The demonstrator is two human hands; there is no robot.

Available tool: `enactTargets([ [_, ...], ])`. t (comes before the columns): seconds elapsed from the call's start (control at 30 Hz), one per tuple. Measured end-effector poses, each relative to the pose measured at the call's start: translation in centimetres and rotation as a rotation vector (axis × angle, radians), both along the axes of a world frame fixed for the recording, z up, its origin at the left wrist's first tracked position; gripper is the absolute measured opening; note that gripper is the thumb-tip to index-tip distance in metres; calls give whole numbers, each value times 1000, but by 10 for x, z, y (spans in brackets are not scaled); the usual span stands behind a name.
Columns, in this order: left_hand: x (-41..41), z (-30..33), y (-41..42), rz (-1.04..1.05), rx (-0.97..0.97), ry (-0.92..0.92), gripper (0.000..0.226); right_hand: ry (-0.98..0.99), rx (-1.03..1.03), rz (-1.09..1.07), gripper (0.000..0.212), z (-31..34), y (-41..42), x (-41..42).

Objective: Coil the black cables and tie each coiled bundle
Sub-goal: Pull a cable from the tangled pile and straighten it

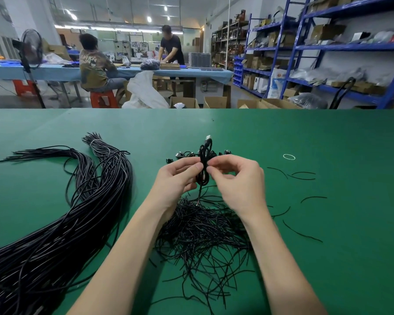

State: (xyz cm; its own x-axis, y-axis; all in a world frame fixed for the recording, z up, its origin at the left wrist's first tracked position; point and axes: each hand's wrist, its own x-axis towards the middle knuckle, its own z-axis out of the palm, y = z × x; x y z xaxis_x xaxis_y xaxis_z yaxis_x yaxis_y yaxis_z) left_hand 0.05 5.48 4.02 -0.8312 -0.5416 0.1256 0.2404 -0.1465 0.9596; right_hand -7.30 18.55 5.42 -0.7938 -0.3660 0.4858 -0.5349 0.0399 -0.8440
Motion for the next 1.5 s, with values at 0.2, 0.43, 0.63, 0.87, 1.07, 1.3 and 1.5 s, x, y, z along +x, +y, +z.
enactTargets([
  [0.2,-4,-2,6,18,119,-40,12,-18,5,-81,11,-14,-1,-2],
  [0.43,-4,-1,6,36,213,-46,17,-555,-126,253,7,-21,0,-7],
  [0.63,-6,-14,3,190,69,-107,10,-507,-21,236,27,-40,-11,-5],
  [0.87,-6,-20,-9,262,-63,-104,9,-316,44,10,12,-56,-8,-8],
  [1.07,-41,-20,-20,365,-46,-242,18,-367,51,46,16,-56,-9,-6],
  [1.3,-100,-9,-29,406,-406,-399,44,-418,38,76,13,-58,-11,-7],
  [1.5,-108,-17,-33,271,-688,-532,58,-422,53,99,16,-59,-11,-8],
])
